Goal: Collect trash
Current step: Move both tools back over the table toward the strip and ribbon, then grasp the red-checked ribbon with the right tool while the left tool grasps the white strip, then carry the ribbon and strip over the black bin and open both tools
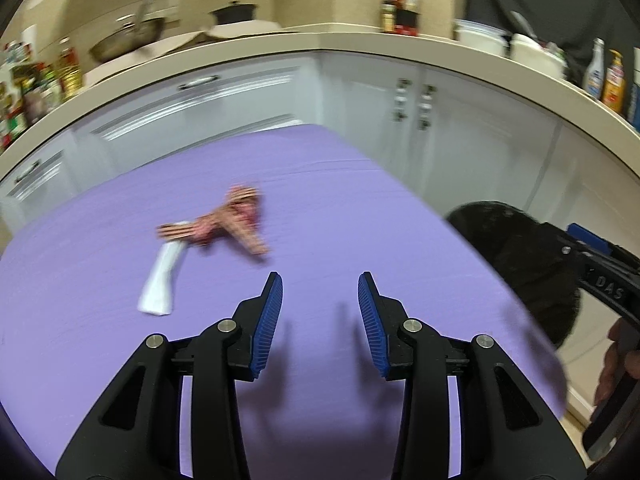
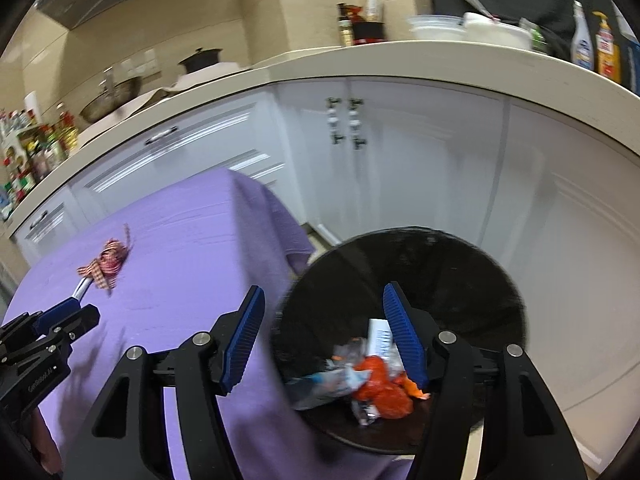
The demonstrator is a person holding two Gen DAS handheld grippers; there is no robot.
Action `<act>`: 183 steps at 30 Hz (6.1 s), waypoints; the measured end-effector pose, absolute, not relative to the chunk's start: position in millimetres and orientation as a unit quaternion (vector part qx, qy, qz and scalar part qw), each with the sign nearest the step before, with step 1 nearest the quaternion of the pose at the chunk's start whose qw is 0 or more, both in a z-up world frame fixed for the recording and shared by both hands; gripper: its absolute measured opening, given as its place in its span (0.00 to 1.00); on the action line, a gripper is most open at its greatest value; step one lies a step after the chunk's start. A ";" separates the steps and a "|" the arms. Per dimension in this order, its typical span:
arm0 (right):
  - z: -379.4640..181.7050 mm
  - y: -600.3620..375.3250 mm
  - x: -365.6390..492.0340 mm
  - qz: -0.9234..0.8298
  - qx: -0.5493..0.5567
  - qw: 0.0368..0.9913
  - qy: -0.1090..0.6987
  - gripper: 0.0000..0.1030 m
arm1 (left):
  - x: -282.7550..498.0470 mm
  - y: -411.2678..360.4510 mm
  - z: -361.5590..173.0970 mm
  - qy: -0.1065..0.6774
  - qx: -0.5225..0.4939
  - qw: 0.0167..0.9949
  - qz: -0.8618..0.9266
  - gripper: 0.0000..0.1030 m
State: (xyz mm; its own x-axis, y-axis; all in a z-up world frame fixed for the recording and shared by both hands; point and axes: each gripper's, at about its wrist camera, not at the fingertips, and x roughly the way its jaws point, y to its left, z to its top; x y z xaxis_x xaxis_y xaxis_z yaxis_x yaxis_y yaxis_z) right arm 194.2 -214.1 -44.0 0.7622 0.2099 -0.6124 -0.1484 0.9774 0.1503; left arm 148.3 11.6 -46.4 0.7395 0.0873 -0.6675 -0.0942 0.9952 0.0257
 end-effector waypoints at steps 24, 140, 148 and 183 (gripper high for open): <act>-45.7 -103.1 212.9 0.187 -0.009 0.919 0.347 0.59 | 157.8 114.7 -61.8 0.388 -0.058 0.910 0.133 0.47; -5.9 -142.0 143.0 0.152 -0.002 0.937 0.314 0.21 | 77.4 85.2 -14.7 0.329 -0.045 0.940 0.079 0.21; -2.1 -178.1 130.7 0.115 0.011 0.946 0.303 0.21 | 82.3 43.9 -5.5 0.321 -0.030 0.946 0.037 0.21; -15.2 -308.2 155.9 0.005 0.062 0.953 0.297 0.21 | 166.4 -140.6 -20.4 0.324 0.045 0.937 -0.120 0.21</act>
State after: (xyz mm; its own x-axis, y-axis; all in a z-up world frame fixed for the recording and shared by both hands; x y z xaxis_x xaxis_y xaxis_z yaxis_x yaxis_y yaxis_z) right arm 155.9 -308.2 -15.2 0.8239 0.0471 -0.5648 0.0262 0.9923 0.1211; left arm 166.4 -140.6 -20.4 0.7611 -0.1952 -0.6185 0.2533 0.9674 0.0064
